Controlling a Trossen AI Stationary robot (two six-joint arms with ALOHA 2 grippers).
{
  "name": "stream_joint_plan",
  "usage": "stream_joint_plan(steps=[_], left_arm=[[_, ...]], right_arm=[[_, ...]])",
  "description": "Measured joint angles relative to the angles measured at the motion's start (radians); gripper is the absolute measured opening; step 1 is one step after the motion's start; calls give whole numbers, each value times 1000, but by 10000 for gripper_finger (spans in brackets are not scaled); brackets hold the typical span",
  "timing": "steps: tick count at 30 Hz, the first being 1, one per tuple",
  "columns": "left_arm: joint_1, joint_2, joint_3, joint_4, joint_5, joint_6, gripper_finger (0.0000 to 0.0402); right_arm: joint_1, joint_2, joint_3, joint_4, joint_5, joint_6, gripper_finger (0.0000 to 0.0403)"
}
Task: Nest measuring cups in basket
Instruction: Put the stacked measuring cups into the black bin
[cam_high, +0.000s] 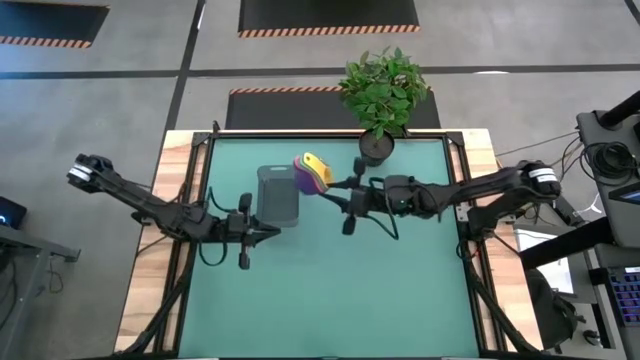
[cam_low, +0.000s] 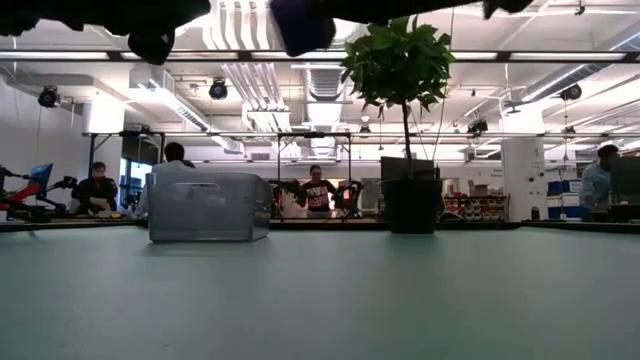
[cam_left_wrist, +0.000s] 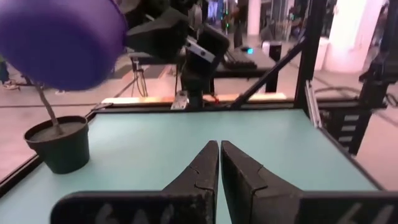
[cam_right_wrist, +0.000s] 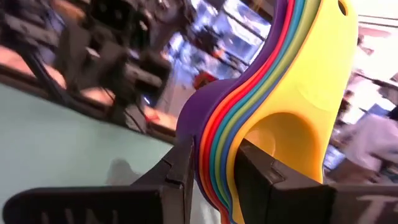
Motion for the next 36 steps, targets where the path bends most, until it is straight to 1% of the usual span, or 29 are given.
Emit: stream_joint_plan(steps=[2, 4, 7, 10, 17, 22, 36], left_arm=[[-1, 5, -22, 47, -1, -5, 0], [-1, 6, -29, 47, -1, -7, 0], [-1, 8, -30, 48, -1, -17, 0], [-2, 8, -30, 49, -2, -22, 0], [-2, 10, -30, 47, -3, -22, 0], [-2, 10, -30, 46, -3, -22, 0], [-2, 14, -30, 45, -3, -22, 0]], right_arm=[[-17, 43, 0, 74, -49, 18, 75], [-32, 91, 0, 155, -100, 18, 75], [-45, 162, 5, 250, -116, 18, 75], [-55, 209, 41, 251, -119, 18, 75], [-59, 275, 111, 229, -119, 9, 75], [-62, 277, 143, 176, -120, 10, 75], [-65, 276, 143, 172, -120, 8, 75]])
